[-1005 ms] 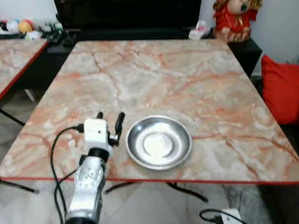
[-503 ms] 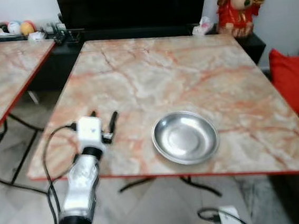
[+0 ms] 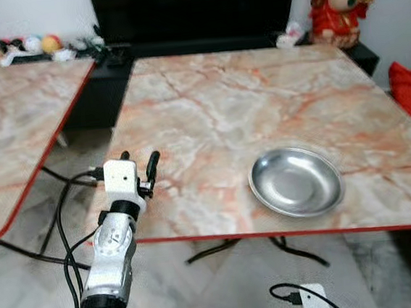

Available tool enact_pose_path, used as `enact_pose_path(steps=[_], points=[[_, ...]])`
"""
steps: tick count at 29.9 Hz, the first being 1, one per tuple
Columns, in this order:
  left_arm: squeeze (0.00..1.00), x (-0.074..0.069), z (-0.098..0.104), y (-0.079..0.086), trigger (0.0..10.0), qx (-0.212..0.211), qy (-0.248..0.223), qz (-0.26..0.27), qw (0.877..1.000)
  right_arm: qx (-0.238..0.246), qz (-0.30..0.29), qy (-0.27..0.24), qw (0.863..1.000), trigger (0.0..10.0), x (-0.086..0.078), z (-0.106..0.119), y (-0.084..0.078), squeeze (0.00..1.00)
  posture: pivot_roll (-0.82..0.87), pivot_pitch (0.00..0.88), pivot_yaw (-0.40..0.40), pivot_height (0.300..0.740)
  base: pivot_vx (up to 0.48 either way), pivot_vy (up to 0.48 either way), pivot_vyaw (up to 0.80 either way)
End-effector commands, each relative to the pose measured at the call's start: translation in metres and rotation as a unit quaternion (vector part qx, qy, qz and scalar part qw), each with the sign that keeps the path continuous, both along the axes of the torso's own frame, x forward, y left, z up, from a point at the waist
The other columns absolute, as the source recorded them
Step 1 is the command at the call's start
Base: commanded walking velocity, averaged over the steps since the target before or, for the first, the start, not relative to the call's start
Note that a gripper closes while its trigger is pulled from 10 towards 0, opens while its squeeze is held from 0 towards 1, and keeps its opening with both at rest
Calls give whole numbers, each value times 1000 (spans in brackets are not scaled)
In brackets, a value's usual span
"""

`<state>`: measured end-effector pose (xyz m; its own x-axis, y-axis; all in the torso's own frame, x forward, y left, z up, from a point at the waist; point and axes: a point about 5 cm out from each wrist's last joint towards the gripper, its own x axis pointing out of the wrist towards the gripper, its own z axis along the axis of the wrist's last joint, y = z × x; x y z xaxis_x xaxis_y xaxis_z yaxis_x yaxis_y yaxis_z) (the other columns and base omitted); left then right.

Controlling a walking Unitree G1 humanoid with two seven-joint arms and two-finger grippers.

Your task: Setting the table

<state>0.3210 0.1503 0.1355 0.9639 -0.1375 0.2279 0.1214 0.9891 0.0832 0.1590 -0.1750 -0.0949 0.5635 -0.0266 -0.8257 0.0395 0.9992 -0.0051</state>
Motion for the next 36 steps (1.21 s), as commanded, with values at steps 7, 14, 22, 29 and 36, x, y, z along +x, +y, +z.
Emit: enact_pose_path(steps=[7, 14, 22, 29, 36], points=[[0, -1, 0, -3, 10000, 5, 0, -6, 1000, -10, 5, 5, 1000, 10000, -2, -1, -5, 0, 110, 0, -18, 740, 0, 340, 311], [0, -1, 1, -3, 10000, 6, -2, -6, 1000, -6, 3, 5, 1000, 10000, -3, -1, -4, 0, 107, 0, -18, 740, 0, 341, 590], [0, -2, 0, -4, 10000, 8, -3, -9, 1000, -6, 8, 8, 1000, 10000, -4, -1, -4, 0, 111, 0, -22, 740, 0, 344, 0], [0, -2, 0, -4, 10000, 8, -3, -9, 1000, -5, 3, 11, 1000, 10000, -5, -2, -4, 0, 110, 0, -22, 740, 0, 341, 0], [0, -2, -1, -5, 10000, 8, -3, -12, 1000, -3, 0, 12, 1000, 10000, -6, -2, -4, 0, 107, 0, -22, 740, 0, 340, 0]])
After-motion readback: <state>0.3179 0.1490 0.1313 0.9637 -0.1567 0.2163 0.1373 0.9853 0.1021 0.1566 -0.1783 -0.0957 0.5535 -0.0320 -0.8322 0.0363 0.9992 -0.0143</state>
